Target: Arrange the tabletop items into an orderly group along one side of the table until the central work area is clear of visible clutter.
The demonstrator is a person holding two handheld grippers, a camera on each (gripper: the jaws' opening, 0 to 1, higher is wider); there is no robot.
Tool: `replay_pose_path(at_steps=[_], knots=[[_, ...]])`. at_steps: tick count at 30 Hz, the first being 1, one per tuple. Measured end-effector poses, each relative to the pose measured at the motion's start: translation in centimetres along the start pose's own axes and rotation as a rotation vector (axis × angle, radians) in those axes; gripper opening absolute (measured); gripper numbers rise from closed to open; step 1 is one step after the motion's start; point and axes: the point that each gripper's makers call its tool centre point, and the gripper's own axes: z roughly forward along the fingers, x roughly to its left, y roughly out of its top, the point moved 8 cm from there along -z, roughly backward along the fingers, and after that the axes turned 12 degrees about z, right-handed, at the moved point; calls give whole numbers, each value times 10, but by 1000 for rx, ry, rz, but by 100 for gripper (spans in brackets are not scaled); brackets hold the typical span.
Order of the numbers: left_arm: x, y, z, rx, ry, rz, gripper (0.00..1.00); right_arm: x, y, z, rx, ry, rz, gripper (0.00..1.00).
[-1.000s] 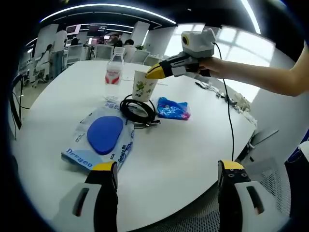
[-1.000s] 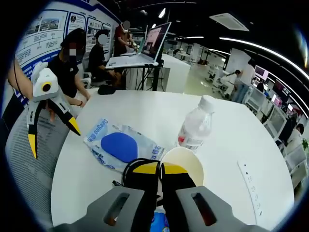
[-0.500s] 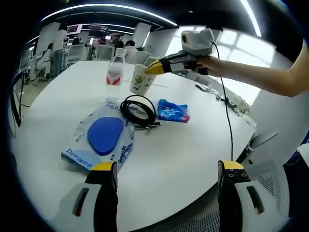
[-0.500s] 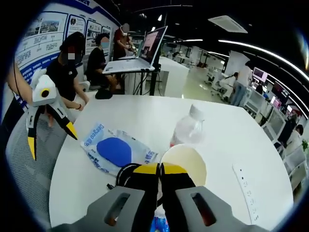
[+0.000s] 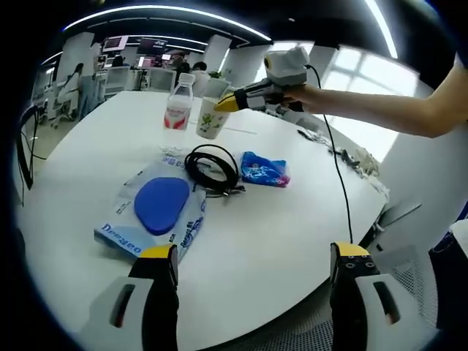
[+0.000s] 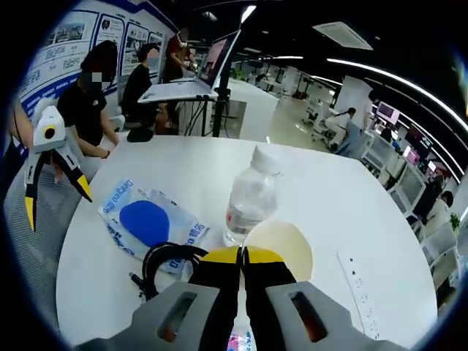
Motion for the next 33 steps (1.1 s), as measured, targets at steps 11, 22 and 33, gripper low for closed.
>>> replay_pose_path(at_steps=[11,22,33], knots=[[3,0,-1,1,13,-10,82,-7,-13,23,44,18,7,0],[4,0,-1,2,16,-11,82,-7,-19,27,65,32,3,0],[4,-1,-1,4,17,-12,82,-1,-26,33,81,51,-1,0]])
